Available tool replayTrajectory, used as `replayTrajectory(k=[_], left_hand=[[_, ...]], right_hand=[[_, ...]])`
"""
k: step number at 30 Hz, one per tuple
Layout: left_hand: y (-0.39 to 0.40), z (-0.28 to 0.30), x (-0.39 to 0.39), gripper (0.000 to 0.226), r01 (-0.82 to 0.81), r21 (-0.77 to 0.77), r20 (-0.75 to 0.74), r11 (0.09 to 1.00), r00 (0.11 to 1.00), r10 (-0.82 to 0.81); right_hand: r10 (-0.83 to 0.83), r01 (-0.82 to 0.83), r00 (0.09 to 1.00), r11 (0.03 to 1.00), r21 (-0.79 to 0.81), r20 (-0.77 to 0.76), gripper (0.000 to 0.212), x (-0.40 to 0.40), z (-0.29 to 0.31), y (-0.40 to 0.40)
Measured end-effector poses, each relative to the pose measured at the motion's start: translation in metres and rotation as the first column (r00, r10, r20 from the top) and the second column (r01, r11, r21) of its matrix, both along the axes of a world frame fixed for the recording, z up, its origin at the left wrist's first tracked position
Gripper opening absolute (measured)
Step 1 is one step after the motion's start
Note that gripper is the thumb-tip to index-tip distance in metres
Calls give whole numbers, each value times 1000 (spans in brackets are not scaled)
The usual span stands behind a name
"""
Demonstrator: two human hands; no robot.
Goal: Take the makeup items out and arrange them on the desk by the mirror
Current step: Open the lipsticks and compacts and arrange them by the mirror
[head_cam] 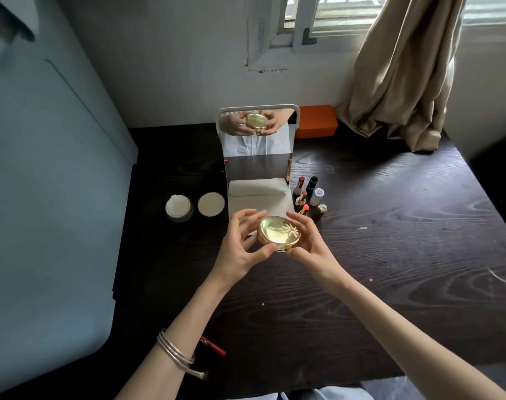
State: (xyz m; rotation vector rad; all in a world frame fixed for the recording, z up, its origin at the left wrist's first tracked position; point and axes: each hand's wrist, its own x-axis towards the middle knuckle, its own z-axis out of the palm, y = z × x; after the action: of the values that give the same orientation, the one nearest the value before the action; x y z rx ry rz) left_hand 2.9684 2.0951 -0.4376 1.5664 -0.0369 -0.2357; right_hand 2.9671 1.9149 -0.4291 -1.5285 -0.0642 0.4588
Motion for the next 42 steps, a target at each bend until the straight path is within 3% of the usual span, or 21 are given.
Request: replayTrajectory(k=[3, 6, 12, 14, 20, 26, 29, 35, 42], left_hand=[[0, 1, 2, 72, 32, -50, -93, 998, 995, -37], [2, 2, 3, 74, 32, -78, -131, 996, 991, -42], [4, 4, 4, 84, 104, -42, -147, 994, 983, -109], [4, 6, 4, 80, 101, -36, -136, 994, 985, -105], [5, 13, 1, 74, 56, -74, -140, 996, 988, -66], [7, 13, -4, 68, 66, -63, -144, 996, 987, -75], [7, 12, -5, 68, 55, -73, -152, 996, 986, -66], [3, 10, -6, 66, 26, -84, -163, 996, 986, -40], [4, 7, -9, 65, 19, -92, -184, 996, 982, -36]], right_hand=[[41, -40, 999, 998, -43, 22, 57, 2, -1, -3], [106, -84, 988, 978, -189, 110, 54, 8, 3, -7], [408, -177, 860, 803, -570, 307, 54, 29, 25, -16], [424, -180, 849, 794, -581, 316, 56, 31, 26, -18], [289, -129, 900, 891, -434, 326, 52, 31, 21, -17], [320, -132, 862, 890, -436, 394, 51, 28, 20, -15], [403, -108, 797, 828, -550, 450, 59, 26, 24, -13], [615, 9, 586, 646, -763, 527, 65, 29, 26, -10], [698, 7, 515, 577, -817, 498, 55, 32, 22, -6]])
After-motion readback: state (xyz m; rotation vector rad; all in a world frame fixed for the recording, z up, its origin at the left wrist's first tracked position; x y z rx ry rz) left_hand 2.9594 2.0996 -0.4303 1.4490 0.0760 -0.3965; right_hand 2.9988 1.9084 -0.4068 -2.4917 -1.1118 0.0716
